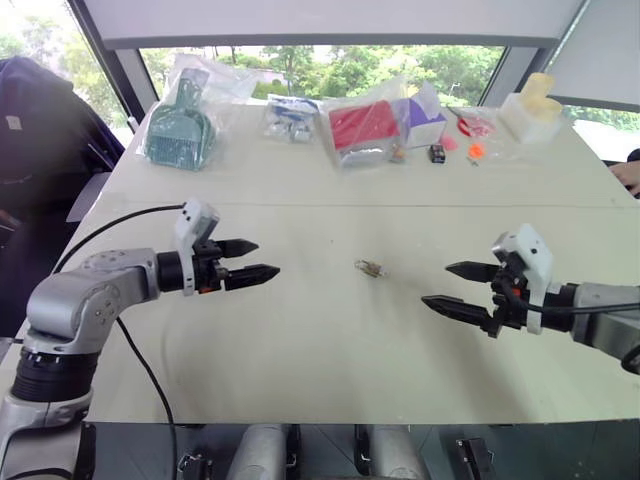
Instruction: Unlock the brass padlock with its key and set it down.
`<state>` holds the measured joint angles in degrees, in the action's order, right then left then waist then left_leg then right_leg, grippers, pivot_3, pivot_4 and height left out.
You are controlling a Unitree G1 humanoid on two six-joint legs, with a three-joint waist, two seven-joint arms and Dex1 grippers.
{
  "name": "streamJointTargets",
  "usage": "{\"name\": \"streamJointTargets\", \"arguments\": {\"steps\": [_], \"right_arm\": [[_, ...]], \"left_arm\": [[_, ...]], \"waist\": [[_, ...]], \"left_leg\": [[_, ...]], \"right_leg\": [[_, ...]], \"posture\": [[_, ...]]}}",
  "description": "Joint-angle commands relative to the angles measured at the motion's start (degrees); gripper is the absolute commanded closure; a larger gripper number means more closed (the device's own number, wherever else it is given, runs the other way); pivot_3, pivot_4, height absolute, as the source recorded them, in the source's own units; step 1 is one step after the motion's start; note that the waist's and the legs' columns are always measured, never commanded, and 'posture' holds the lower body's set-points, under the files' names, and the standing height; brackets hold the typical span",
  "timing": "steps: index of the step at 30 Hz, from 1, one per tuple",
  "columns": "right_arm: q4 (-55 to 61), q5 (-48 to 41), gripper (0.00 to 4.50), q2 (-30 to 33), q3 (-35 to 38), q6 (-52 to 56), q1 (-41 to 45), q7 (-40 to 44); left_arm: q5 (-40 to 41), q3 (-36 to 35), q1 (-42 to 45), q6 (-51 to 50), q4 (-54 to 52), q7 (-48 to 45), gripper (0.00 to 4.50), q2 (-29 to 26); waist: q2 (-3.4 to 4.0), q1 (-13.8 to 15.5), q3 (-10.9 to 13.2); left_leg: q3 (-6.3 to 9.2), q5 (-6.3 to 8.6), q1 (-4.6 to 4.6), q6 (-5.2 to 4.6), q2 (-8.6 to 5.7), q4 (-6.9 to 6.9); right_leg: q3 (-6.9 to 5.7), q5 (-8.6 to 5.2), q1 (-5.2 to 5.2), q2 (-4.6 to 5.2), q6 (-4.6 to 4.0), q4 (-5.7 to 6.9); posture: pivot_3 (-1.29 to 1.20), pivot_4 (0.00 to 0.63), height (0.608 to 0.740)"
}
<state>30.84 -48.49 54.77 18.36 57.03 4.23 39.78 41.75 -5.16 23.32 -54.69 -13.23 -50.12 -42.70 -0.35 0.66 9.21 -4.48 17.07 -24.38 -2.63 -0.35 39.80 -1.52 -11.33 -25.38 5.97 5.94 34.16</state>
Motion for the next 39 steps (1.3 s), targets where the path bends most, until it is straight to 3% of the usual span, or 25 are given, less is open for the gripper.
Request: {"name": "streamJointTargets", "arguments": {"steps": [1, 6, 10, 14, 18, 22, 27, 37, 39], "right_arm": [[1.5, 0.0, 0.04, -0.8, 1.0, -0.7, -0.5, -0.7], [3.6, -0.6, 0.04, -1.3, 2.5, -0.4, -1.1, -2.6], [4.9, -0.8, 0.04, -2.1, 3.1, -0.2, -1.9, -4.0], [6.1, -0.2, 0.04, -3.0, 3.0, -0.3, -2.7, -6.1], [7.4, 0.5, 0.04, -4.9, 3.6, 0.4, -3.8, -10.2], [10.8, 0.5, 0.04, -7.8, 5.1, 1.3, -7.3, -15.1], [16.3, -0.8, 0.04, -12.9, 7.9, 2.0, -12.5, -21.0], [22.9, -2.3, 0.04, -19.5, 8.3, 1.5, -17.7, -29.6], [23.6, -2.5, 0.00, -20.0, 8.3, 1.3, -18.4, -30.6]], "left_arm": [[-1.3, 1.4, 3.0, 2.1, 0.3, -2.8, 0.00, -1.7], [-9.7, 10.2, 11.9, 11.9, 9.3, -12.4, 0.00, -2.9], [-18.9, 19.2, 22.9, 24.9, 22.3, -22.1, 0.00, 0.8], [-28.4, 26.8, 36.6, 41.9, 42.2, -30.2, 0.00, 11.3], [-34.7, 29.5, 47.8, 54.2, 63.7, -33.7, 0.00, 24.1], [-41.5, 30.8, 53.1, 62.0, 79.3, -30.1, 0.00, 34.1], [-48.5, 31.1, 54.6, 64.6, 88.0, -22.6, 0.00, 40.9], [-57.0, 30.3, 53.7, 63.1, 91.7, -14.7, 0.00, 45.4], [-58.5, 30.6, 53.6, 62.5, 92.0, -14.9, 0.56, 45.2]], "waist": [[0.00, 0.1, 0.0], [0.00, 0.2, 0.0], [0.00, 0.2, 0.0], [-0.05, 0.4, 0.0], [-0.09, 0.9, 0.0], [-0.11, 1.3, 0.1], [-0.15, 1.6, 0.1], [-0.15, 1.6, 0.1], [-0.15, 1.6, 0.1]], "left_leg": [[0.00, 0.00, 0.00, 0.00, 0.00, 0.00], [0.00, -0.02, 0.00, 0.02, -0.03, 0.00], [-0.01, -0.10, -0.02, -0.11, -0.06, 0.01], [-0.04, -0.12, -0.10, -0.20, -0.10, 0.07], [-0.11, 0.00, -0.19, -0.45, -0.13, 0.23], [-0.23, 0.10, -0.26, -0.67, -0.16, 0.28], [-0.18, 0.12, -0.27, -0.71, -0.12, 0.31], [-0.10, 0.11, -0.25, -0.71, -0.10, 0.44], [-0.10, 0.11, -0.23, -0.71, -0.08, 0.44]], "right_leg": [[-0.01, 0.00, 0.00, 0.00, 0.00, 0.00], [-0.02, 0.01, 0.01, 0.00, -0.01, 0.00], [-0.08, 0.01, 0.02, 0.00, -0.02, -0.03], [-0.11, 0.01, 0.02, 0.01, -0.02, -0.08], [-0.18, 0.01, 0.04, -0.03, -0.01, -0.12], [-0.18, 0.02, 0.00, -0.17, 0.03, -0.15], [-0.22, 0.04, -0.01, -0.29, 0.08, -0.09], [-0.23, 0.04, 0.07, -0.33, 0.10, -0.05], [-0.23, 0.04, 0.08, -0.35, 0.10, -0.04]], "posture": [[0.00, 0.150, 0.740], [0.00, 0.150, 0.740], [0.00, 0.150, 0.740], [0.00, 0.150, 0.740], [0.00, 0.150, 0.740], [0.00, 0.150, 0.740], [0.00, 0.150, 0.740], [0.00, 0.150, 0.740], [0.00, 0.150, 0.740]]}}
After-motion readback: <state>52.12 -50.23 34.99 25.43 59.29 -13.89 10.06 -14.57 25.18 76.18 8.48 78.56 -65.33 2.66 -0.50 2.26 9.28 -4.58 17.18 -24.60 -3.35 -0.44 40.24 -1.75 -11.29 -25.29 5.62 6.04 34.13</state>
